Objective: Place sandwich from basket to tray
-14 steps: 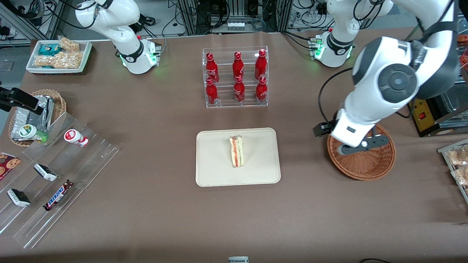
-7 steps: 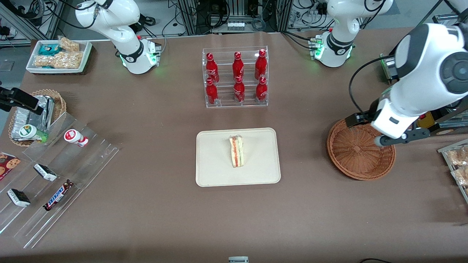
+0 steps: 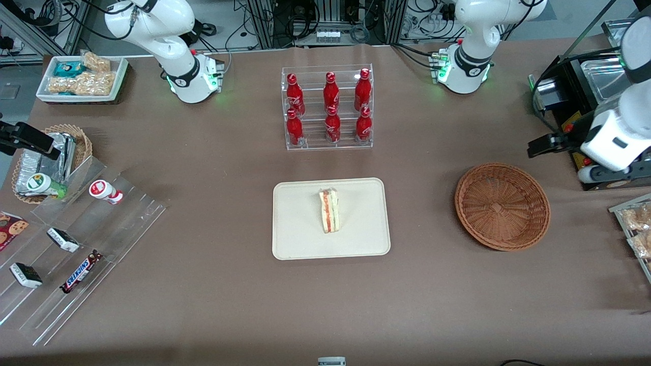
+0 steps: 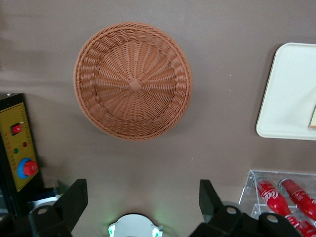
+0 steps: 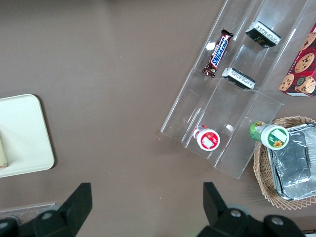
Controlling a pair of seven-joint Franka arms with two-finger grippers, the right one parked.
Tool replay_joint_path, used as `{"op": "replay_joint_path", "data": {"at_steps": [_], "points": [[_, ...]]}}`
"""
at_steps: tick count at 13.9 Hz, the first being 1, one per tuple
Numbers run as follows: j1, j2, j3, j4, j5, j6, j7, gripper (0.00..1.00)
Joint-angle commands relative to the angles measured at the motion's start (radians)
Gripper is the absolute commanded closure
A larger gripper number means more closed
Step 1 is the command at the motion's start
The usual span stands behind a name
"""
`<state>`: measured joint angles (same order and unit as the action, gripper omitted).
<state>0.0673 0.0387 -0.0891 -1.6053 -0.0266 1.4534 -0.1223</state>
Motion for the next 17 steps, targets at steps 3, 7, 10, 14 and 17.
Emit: {"op": "replay_joint_path", "data": {"at_steps": [3,7,10,14,17], "points": [[-0.009,-0.072,0.017,-0.025,-0.018,-0.013,0.030,0.00],[-0.014,-0.063,0.015,-0.006,-0.018,0.059,0.050,0.00],[-0.044,-0.034,0.015,0.039,-0.019,0.058,0.223,0.00],[-0.046,-0.045,0.011,0.035,0.046,0.048,0.265,0.00],[-0.044,-0.060,0.012,0.028,0.047,0.025,0.265,0.00]]}}
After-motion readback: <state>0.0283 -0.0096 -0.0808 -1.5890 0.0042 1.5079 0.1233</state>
